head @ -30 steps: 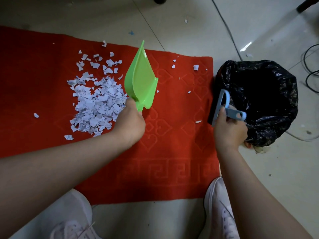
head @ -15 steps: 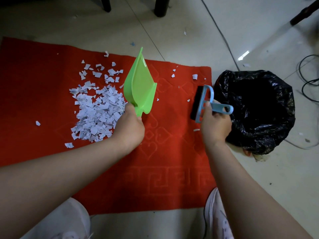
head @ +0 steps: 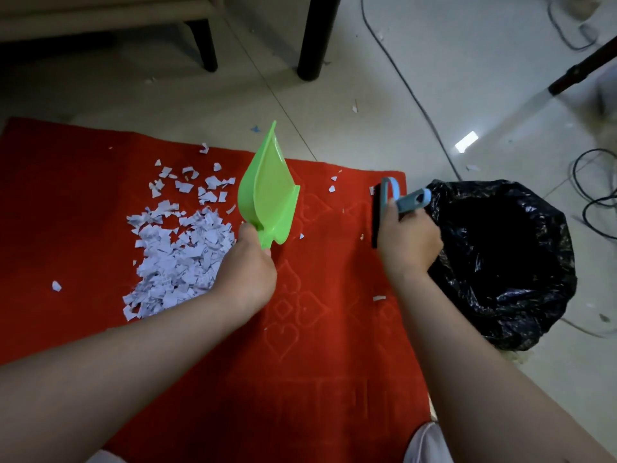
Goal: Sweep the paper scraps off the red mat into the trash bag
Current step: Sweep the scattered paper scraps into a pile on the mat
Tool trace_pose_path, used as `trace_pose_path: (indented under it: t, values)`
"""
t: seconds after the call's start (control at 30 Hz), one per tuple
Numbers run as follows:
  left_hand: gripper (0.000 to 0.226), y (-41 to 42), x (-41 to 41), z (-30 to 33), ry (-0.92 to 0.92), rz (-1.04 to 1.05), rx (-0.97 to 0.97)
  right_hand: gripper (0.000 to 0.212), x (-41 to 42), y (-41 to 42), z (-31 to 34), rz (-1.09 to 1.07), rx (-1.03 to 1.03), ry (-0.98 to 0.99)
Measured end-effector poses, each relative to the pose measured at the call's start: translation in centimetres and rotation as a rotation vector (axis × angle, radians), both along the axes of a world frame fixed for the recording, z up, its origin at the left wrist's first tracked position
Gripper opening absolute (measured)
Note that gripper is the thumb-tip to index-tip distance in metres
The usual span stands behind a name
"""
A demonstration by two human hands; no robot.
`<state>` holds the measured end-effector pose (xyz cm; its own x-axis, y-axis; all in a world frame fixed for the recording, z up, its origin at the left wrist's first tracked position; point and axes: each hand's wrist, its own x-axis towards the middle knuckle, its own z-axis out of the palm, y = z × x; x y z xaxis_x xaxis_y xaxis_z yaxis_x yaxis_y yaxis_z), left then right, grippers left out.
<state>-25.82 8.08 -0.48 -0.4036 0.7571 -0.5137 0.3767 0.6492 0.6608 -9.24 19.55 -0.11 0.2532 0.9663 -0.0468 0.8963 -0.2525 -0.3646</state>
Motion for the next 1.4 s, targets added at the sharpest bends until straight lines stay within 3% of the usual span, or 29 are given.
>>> trace_pose_path:
  t: [0.1, 0.2, 0.33, 0.5, 0.73, 0.83, 0.93, 1.0, 1.2, 1.3, 1.4]
  values:
    - [0.021, 0.8, -0.2, 0.2, 0.011, -0.011, 0.009, 0.042, 0.5, 3.5, 0.3, -0.030, 0.038, -0.082]
    - [0.024, 1.1, -0.4, 0.4, 0.012, -0.022, 0.010, 0.036, 0.3, 6.4, -1.0, 0.055, -0.059, -0.170]
    - [0.029, 1.6, -0.5, 0.2, 0.015, -0.027, 0.002, 0.046, -0.9, 8.1, -2.6, 0.145, -0.195, -0.112]
    - [0.026, 2.1, -0.8, -0.2, 0.015, -0.023, -0.014, 0.049, -1.5, 7.2, -2.5, 0.326, -0.199, -0.077]
    - [0.027, 2.6, -1.1, -0.6, 0.012, -0.017, -0.010, 0.039, -2.1, 9.0, -0.4, 0.367, -0.091, -0.170]
    - [0.027, 2.7, -1.2, -0.8, -0.007, -0.007, -0.007, 0.041, -4.0, 9.2, -1.2, 0.431, -0.154, -0.229]
    - [0.030, 2.9, -1.4, -0.9, -0.015, 0.000, -0.007, 0.033, -5.3, 8.6, -2.1, 0.547, -0.250, -0.182]
    - [0.032, 2.9, -1.4, -0.9, -0.008, -0.001, -0.015, 0.038, -5.0, 8.4, -2.0, 0.617, -0.272, -0.153]
    - [0.023, 2.9, -1.8, -1.0, 0.003, 0.013, -0.020, 0.042, -3.3, 9.9, 0.0, 0.464, -0.073, -0.170]
    - [0.022, 2.9, -1.8, -0.8, 0.004, 0.014, -0.016, 0.042, -4.0, 9.6, -0.8, 0.427, -0.165, -0.209]
    - [0.027, 2.9, -1.7, -0.7, 0.002, 0.004, -0.015, 0.041, -5.1, 8.3, -2.1, 0.537, -0.272, -0.151]
